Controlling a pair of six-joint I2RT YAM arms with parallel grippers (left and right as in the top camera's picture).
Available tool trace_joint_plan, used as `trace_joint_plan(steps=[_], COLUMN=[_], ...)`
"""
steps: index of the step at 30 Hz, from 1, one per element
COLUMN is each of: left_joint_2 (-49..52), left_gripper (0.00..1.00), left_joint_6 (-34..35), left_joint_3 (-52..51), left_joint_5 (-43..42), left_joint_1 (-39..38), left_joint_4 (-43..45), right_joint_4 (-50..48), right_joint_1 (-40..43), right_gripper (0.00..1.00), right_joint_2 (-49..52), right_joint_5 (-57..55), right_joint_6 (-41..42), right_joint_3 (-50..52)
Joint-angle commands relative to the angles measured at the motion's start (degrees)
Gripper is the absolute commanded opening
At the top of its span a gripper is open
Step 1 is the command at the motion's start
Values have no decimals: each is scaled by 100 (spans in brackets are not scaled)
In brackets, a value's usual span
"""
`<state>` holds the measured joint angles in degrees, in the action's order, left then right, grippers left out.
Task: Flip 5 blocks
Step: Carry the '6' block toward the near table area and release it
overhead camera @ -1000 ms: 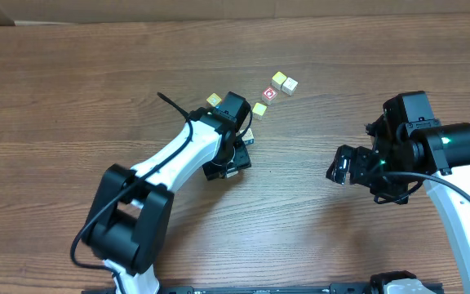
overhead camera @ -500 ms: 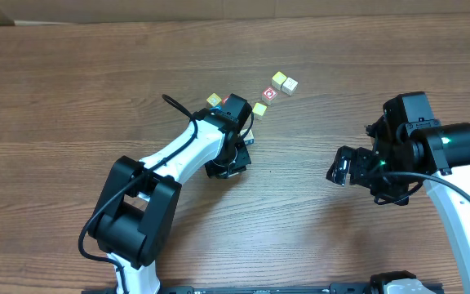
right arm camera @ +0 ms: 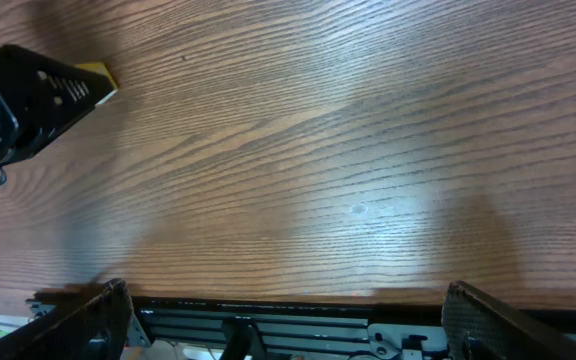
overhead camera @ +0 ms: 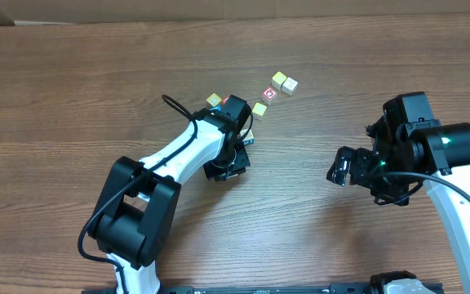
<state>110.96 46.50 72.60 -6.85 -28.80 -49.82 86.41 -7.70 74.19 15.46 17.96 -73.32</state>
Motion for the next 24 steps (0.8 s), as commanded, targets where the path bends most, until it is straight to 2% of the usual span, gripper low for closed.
trace_joint_plan(steps=[1,10,15,19,24], left_joint_2=[-319,-328,-328,-328,-328], left_gripper=[26,23,24,31,33], left_joint_6=[-76,-90,-42,205,584], left_joint_3=[66,66,66,63,63], left_joint_5=[-15,289,459,695,704], left_joint_1=[-17,-297,-946,-1567,-2000], left_joint_4=[-155,-619,-824,-1082,-1185], right_joint_4=[-22,-55,-57,-48,-2], right_joint_1=[-33,-33,-33,-33,-33], right_gripper=[100,100,100,100,100], right_joint_2=[-59,-59,-59,-59,-59], right_joint_5=[-46,-46,-48,-74,-219], right_joint_6=[-37,-37,-39,-76,-81], right_joint_3=[-90,-90,-90,-90,-90])
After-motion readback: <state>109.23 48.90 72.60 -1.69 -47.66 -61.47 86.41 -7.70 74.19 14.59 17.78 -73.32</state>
